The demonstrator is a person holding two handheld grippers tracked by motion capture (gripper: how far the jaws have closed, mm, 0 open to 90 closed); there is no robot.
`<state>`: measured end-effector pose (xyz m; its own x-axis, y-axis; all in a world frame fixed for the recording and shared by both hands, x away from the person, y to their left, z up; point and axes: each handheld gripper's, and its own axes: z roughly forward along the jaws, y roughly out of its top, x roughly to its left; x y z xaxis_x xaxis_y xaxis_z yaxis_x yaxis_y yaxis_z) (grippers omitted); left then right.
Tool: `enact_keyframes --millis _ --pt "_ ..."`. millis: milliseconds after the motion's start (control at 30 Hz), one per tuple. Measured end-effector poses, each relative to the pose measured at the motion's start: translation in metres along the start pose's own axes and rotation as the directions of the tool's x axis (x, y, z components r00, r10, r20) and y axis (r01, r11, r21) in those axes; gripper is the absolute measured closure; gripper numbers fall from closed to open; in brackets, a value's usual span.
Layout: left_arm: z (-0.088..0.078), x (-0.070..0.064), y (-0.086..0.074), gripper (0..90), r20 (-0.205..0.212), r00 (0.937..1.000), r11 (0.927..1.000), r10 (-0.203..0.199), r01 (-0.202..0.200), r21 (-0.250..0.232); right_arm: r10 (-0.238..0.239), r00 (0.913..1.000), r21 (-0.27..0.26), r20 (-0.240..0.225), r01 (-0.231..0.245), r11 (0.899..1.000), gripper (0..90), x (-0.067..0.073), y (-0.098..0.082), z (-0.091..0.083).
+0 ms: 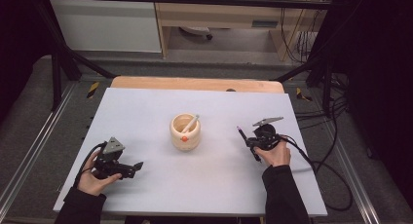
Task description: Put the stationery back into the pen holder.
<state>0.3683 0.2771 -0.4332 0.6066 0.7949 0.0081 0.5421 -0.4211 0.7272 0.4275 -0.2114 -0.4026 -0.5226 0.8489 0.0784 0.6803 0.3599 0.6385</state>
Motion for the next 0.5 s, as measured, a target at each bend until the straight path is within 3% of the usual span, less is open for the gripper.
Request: enact_keyframes --millis 233,333,500 --pt "0.0 0.0 0.0 2.4 0.001 1.0 1.0 -0.002 0.002 -0.001 -0.028 0.999 -0.157 -0.036 0.022 0.987 79.9 0.01 0.002 -0.014" --pt "0.0 0.0 0.0 2.4 0.001 1.0 1.0 -0.002 0.002 -0.002 -0.023 0.9969 -0.234 -0.076 0.005 0.972 79.9 0.014 0.002 -0.019" --pt "0.001 0.0 0.0 2.4 0.003 1.0 1.0 -0.006 0.006 -0.003 -0.02 0.9956 -0.328 -0.092 -0.012 0.945 79.9 0.018 -0.002 -0.023"
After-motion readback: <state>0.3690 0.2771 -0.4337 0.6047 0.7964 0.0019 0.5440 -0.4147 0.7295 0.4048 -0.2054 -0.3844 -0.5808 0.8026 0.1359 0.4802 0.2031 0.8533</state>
